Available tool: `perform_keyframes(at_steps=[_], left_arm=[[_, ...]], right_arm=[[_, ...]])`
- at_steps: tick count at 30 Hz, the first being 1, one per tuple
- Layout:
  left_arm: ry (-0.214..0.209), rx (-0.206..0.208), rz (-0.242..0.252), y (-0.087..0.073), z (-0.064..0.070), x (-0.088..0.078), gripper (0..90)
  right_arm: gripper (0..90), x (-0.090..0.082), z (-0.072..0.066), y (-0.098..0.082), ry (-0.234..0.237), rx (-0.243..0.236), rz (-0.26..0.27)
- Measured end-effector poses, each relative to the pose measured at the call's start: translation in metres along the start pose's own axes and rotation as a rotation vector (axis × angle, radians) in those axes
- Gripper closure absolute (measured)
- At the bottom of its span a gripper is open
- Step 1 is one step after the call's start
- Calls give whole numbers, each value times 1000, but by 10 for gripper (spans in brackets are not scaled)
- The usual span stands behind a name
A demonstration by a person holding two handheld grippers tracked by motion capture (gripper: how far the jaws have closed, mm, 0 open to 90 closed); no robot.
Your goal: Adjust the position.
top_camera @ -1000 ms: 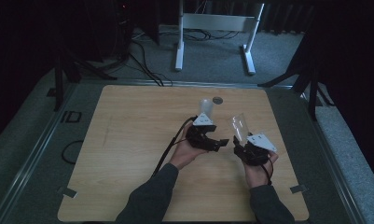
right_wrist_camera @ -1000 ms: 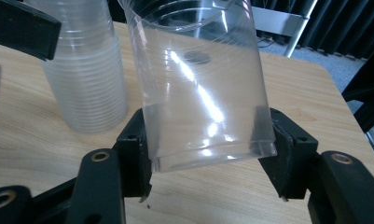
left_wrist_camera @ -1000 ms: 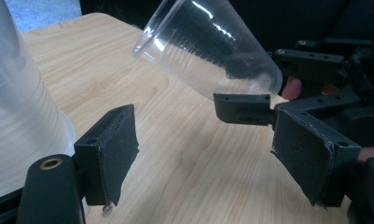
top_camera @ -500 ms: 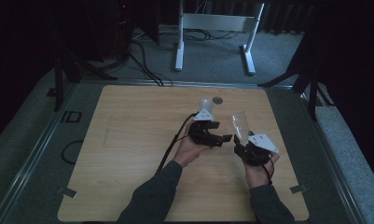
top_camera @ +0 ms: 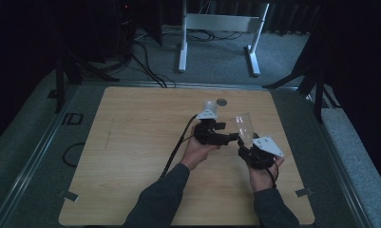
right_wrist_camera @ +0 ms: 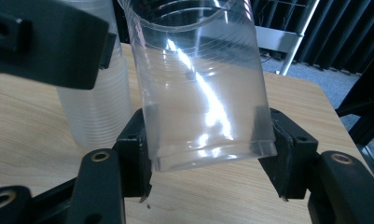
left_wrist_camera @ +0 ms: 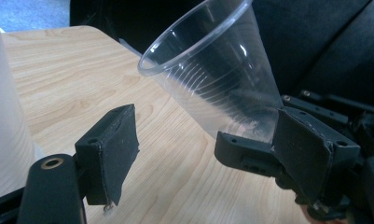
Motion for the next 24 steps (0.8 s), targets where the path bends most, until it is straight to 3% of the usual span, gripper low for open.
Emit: perform_keyframes(at_steps=[7, 24], left_arm=[[-15, -33, 50, 1, 4, 4, 223], [-35, -114, 103, -1, 8, 16, 223]], right_arm=[[419, -1, -2, 1, -1, 3, 13], [419, -3, -2, 2, -10, 8, 38]])
Point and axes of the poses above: each handheld gripper's, and its own axes: x roughly forward along the jaws, y roughly out of its top, z roughly to its right, the point moved 5 cm from there along x, roughly forward along the jaws, and after that the axes turned 8 degrees about z, right-handed, at the moved point
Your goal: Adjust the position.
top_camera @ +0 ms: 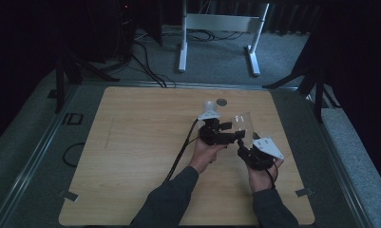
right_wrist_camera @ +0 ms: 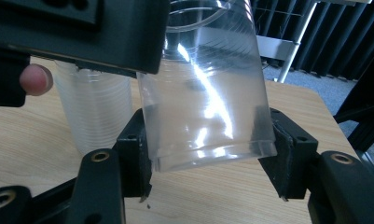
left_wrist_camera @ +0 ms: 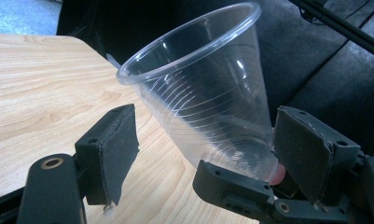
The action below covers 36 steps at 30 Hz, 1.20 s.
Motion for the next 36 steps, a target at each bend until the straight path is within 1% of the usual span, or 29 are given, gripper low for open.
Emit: perform_keyframes(at_steps=[3, 6, 8, 11, 14, 17, 25, 27, 29, 31, 36], left_arm=[[-6, -33, 9, -1, -2, 1, 222], [-7, -48, 12, -1, -3, 3, 211], [-5, -47, 12, -2, -3, 4, 206], [-8, -60, 15, -2, -3, 5, 193], [-19, -85, 19, -3, -2, 8, 184], [-18, -87, 14, -3, -2, 10, 176], [-20, -119, 37, -1, -2, 12, 175], [-21, -136, 52, 0, -4, 13, 175], [-20, -143, 54, 1, -5, 13, 175], [-20, -142, 56, 1, -5, 13, 175], [-14, -154, 64, 3, -6, 14, 175]], right_arm=[[418, 0, 0, 0, -1, 0, 4], [419, 0, 0, 0, -2, 2, 3], [419, 0, -1, -1, -2, 4, 1], [419, 0, -1, -1, -2, 5, 2], [419, 0, -2, -1, -1, 3, 3], [419, 0, -2, -1, 0, 2, 3], [418, 0, -4, -1, 7, -5, 6], [419, 0, -5, -1, 11, -5, 6], [419, 0, -5, -1, 13, -7, 5], [419, 0, -6, -1, 14, -8, 6], [418, 1, -7, -2, 21, -8, 5]])
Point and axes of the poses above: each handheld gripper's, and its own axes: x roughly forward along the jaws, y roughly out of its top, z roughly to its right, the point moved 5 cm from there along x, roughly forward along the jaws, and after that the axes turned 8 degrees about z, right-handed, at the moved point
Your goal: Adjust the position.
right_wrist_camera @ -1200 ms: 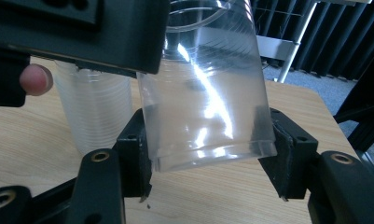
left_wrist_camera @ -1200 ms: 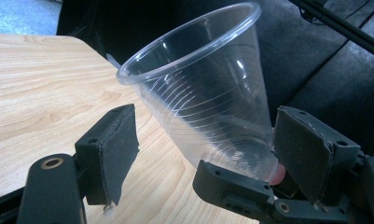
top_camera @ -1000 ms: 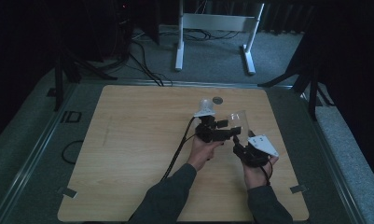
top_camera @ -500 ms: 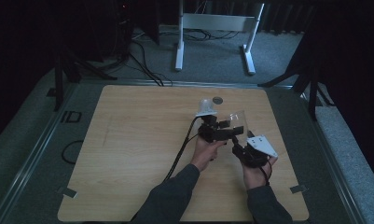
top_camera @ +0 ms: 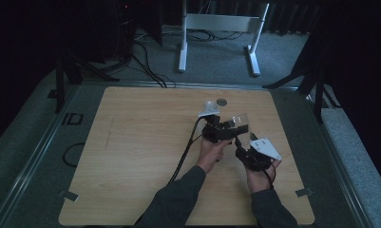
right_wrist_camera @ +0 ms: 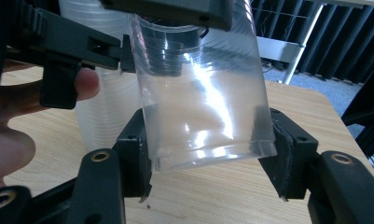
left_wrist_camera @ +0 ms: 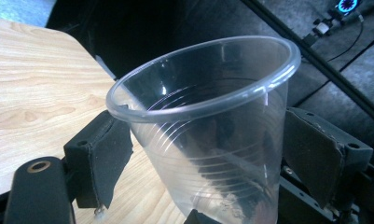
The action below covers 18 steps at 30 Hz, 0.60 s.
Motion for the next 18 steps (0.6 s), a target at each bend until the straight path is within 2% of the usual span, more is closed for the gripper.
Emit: perform_keyframes(at_steps=[7, 18], left_arm=[[-7, -19, 17, 1, -1, 1, 185], [4, -2, 28, 2, 0, 0, 242]], right_arm=[[418, 0, -1, 0, 7, -2, -1], [417, 1, -1, -1, 13, 0, -5]])
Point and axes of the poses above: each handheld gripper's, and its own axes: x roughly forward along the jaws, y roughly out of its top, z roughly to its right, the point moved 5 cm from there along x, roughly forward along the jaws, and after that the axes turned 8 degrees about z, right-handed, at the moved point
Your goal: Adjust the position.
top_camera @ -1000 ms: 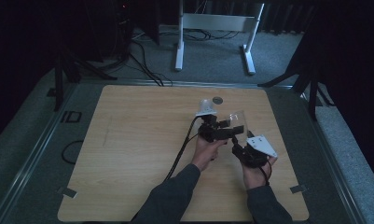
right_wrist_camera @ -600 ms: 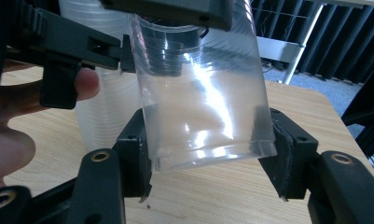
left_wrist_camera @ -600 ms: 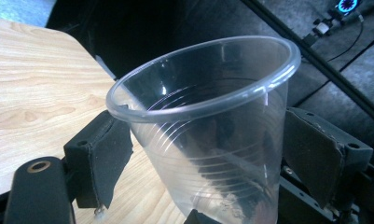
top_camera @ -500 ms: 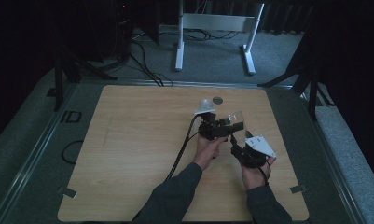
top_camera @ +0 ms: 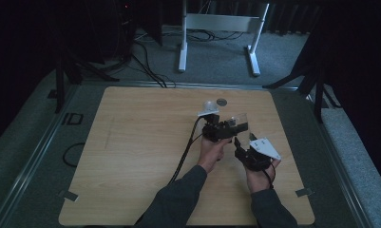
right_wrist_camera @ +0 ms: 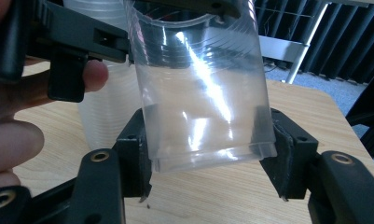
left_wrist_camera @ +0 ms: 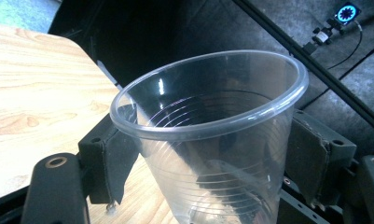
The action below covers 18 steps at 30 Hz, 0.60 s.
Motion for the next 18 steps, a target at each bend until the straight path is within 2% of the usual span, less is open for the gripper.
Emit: perform_keyframes(at_steps=[7, 8, 15, 16, 18], left_arm=[[3, 18, 0, 0, 1, 0, 256], [6, 36, 2, 0, 3, -1, 260], [10, 66, 7, 1, 5, -1, 268], [14, 81, 3, 1, 5, -2, 268], [18, 90, 3, 1, 6, -2, 268]], right_arm=[[407, 1, 1, 0, 13, 4, -8], [397, 1, 0, 0, 19, 3, -10], [379, 2, 0, 0, 29, 2, -14], [374, 2, 0, 0, 31, 3, -15], [327, 3, 0, -1, 40, 1, -29]])
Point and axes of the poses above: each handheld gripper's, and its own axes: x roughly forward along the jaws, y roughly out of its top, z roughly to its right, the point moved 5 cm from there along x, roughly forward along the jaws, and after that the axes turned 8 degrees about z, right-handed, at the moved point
